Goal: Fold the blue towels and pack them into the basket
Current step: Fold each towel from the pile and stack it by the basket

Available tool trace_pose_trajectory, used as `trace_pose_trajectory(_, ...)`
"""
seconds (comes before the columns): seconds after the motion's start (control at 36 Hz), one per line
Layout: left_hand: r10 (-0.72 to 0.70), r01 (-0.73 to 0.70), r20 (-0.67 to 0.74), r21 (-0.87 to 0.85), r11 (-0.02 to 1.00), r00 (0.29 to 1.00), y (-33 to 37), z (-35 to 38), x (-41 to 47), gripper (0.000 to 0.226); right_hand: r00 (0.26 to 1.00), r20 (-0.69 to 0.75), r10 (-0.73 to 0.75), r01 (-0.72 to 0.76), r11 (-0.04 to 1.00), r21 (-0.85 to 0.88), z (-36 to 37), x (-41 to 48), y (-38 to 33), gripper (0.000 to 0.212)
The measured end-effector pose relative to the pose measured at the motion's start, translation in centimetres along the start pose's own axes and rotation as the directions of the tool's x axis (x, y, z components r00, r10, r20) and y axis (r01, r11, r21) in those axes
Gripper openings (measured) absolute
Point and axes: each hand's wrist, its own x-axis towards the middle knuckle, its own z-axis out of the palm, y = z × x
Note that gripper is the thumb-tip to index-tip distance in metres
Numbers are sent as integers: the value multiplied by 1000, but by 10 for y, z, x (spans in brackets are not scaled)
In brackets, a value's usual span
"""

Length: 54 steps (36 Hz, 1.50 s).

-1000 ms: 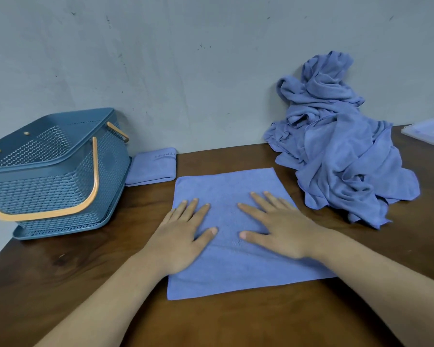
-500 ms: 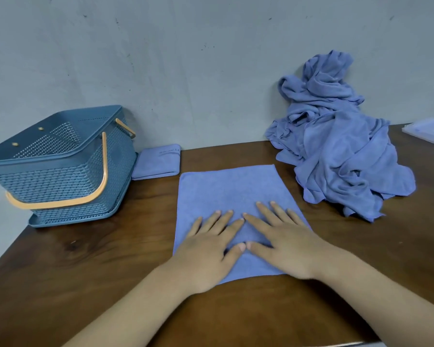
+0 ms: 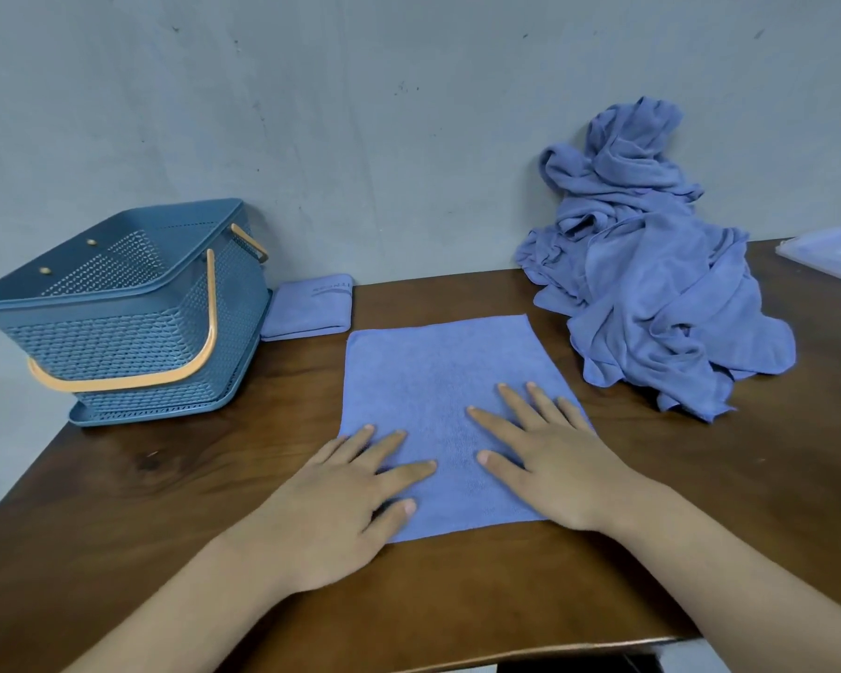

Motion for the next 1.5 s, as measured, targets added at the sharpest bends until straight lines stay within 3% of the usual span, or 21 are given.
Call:
trace_pose_trajectory(0.08,55,-56,-87,-8,998,995,25,-5,13,57,999,-23,-41,39,997,-59,0,-9,-10,67)
trace_pose_trajectory(0.17,99,-96,14,-139,986,995,45,6,17,61,994,-21,-110,108,990,-85,4,-26,-14,70)
trace_pose_trajectory(0.22,130,-127,41,-87,988,991,44,17,10,63,991,-31,-128,124,987,-103,9,-43,-10,69)
trace_pose_trajectory(0.42,211,-207,17,-137,969,977,21,20,-26,49,999,-28,-18,17,999,-44,-1,-83,24,60)
trace_pose_trajectory(0.47,228,-235,-57,-174,956,972,17,21,-34,46,999,-42,-8,6,999,-54,0,-87,25,60)
trace_pose_trajectory(0.56,198,-261,-284,-202,944,938,16,22,-42,33,994,-105,-38,33,998,-46,2,-90,23,57)
trace_pose_trajectory(0.64,193,-300,-444,-186,935,875,21,22,-40,14,945,-259,-200,189,980,-67,-1,-93,22,39)
trace_pose_trajectory(0.72,205,-284,-404,-146,948,892,35,16,-31,17,863,-348,-366,363,929,-76,4,-95,22,31)
trace_pose_trajectory(0.89,305,-304,-355,59,951,884,71,12,3,36,872,-338,-355,373,928,-13,-5,-89,13,22)
trace_pose_trajectory(0.97,267,-267,-389,55,962,882,81,15,12,28,872,-347,-346,381,924,36,-10,-80,4,3)
trace_pose_trajectory(1.14,198,-198,-446,47,979,873,83,22,14,25,871,-376,-317,367,928,69,-3,-76,1,26)
trace_pose_trajectory(1.19,138,-172,-429,-41,984,893,83,22,15,28,871,-377,-314,359,932,52,-1,-76,1,30)
trace_pose_trajectory(1.28,63,-132,-402,-145,981,913,83,22,16,30,872,-389,-297,338,940,40,-1,-74,1,23)
trace_pose_trajectory(1.36,59,-118,-421,-117,986,905,85,25,17,26,869,-403,-286,317,948,11,1,-73,2,11)
trace_pose_trajectory(1.5,82,-115,-464,-42,993,882,84,26,17,30,879,-402,-258,286,958,10,-1,-77,5,13)
